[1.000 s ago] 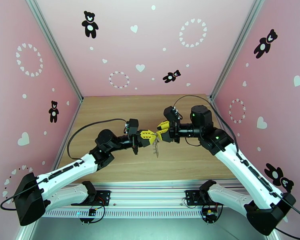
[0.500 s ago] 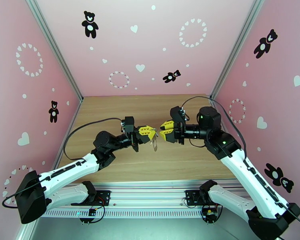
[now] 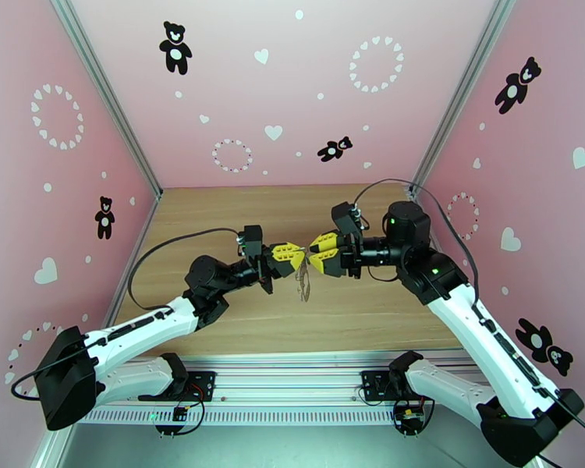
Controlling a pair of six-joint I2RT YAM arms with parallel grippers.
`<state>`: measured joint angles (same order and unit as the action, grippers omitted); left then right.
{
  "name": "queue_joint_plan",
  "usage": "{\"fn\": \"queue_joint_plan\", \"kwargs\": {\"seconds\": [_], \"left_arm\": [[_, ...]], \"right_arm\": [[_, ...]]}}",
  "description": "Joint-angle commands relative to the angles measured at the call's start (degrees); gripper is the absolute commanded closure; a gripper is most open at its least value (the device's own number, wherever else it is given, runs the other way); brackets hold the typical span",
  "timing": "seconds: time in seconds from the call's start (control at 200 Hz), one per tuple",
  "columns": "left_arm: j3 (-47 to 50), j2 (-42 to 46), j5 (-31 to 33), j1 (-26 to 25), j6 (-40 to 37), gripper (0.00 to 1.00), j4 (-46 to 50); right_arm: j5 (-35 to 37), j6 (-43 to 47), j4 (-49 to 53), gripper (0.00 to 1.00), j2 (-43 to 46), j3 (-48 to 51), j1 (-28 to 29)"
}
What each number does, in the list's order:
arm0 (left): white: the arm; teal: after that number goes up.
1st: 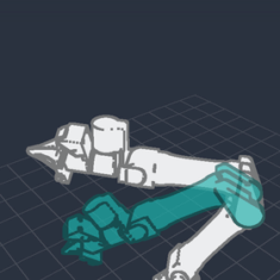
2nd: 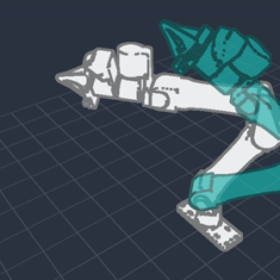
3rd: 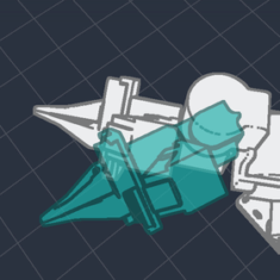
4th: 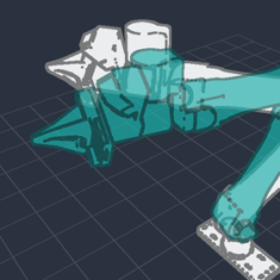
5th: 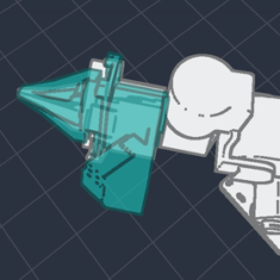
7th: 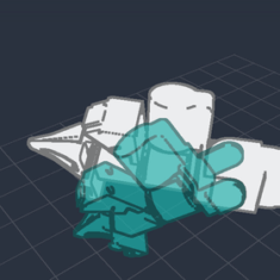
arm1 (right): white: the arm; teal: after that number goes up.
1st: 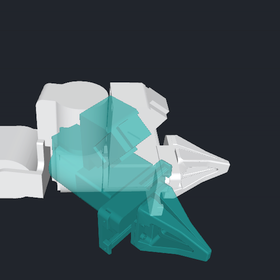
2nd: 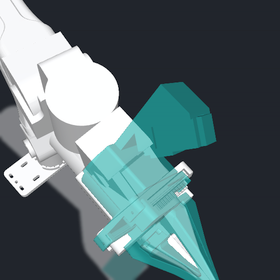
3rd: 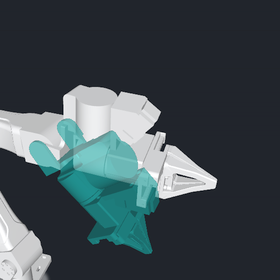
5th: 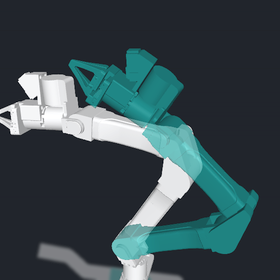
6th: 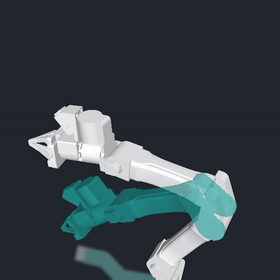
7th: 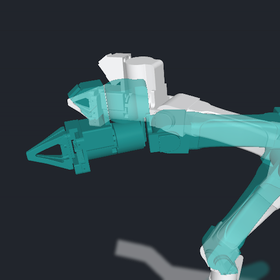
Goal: Remove the keys from the keyring
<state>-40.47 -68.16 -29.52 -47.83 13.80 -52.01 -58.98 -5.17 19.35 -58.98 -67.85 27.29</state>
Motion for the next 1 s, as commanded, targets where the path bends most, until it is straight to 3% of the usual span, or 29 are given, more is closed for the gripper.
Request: {"fn": "queue_joint_plan", "kwargs": {"seconds": [0.0,0.395,0.521,0.756,0.991], "left_arm": [[-1.96,-0.30,0.05,-0.56,0.42,1.00,-3.01],[-2.33,-0.09,0.40,-0.59,0.39,1.00,-3.25],[-2.79,-0.37,0.00,-0.67,0.53,1.00,-3.38],[-3.34,-0.91,-0.20,-0.77,0.67,1.00,-3.64],[-3.87,-1.34,-0.12,-0.95,0.95,1.00,-3.58]], "right_arm": [[-0.37,-0.66,-1.95,0.67,-0.56,-2.33,-0.29],[0.35,-0.20,0.19,0.65,-2.15,-3.55,-1.01],[-3.20,-1.37,-0.96,0.66,-3.64,-4.26,-1.09],[-4.56,0.55,1.30,0.70,-4.29,-4.70,-1.10],[-4.99,0.50,0.44,0.81,-4.49,-5.26,-1.09]]}}
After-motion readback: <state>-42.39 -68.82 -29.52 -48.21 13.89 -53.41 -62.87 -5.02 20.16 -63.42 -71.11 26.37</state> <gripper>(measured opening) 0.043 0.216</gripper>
